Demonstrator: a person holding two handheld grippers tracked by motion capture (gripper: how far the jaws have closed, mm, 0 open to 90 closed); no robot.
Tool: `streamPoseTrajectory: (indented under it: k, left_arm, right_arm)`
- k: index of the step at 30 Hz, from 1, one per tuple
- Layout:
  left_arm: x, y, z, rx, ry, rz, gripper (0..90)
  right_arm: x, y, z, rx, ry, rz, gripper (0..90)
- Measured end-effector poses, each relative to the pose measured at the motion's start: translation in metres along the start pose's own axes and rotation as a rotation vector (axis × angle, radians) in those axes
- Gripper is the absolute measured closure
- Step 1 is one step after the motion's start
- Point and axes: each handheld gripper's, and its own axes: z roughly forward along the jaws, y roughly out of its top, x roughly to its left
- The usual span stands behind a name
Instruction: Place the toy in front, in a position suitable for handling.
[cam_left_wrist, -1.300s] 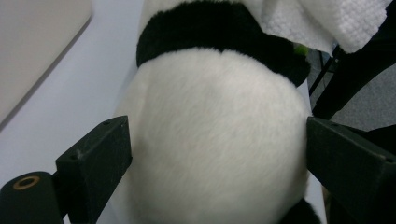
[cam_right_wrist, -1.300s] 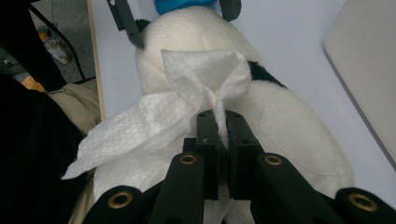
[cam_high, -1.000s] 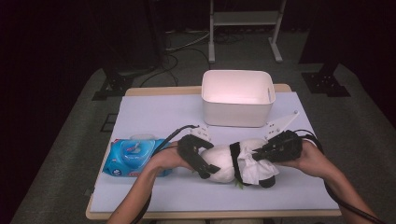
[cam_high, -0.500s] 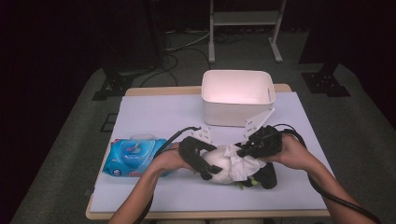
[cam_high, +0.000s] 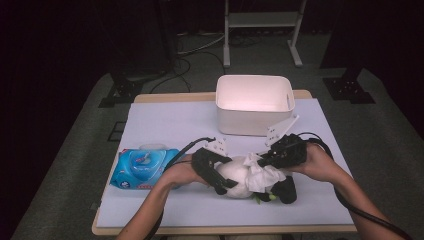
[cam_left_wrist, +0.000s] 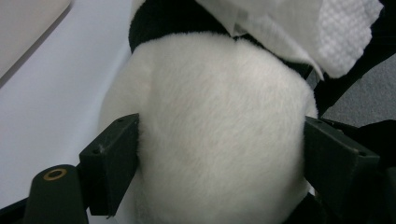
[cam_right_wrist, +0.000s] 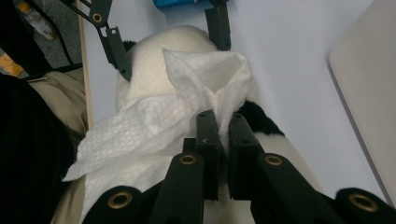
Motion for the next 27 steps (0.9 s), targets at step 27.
streamPoseTrajectory:
  k: [27]
  left_arm:
    - [0.000, 0.000, 0.000, -0.006, -0.002, -0.011, 17.3]
  right_arm:
    - [0.005, -0.053, -0.041, -0.080, -0.041, 0.096, 84.3]
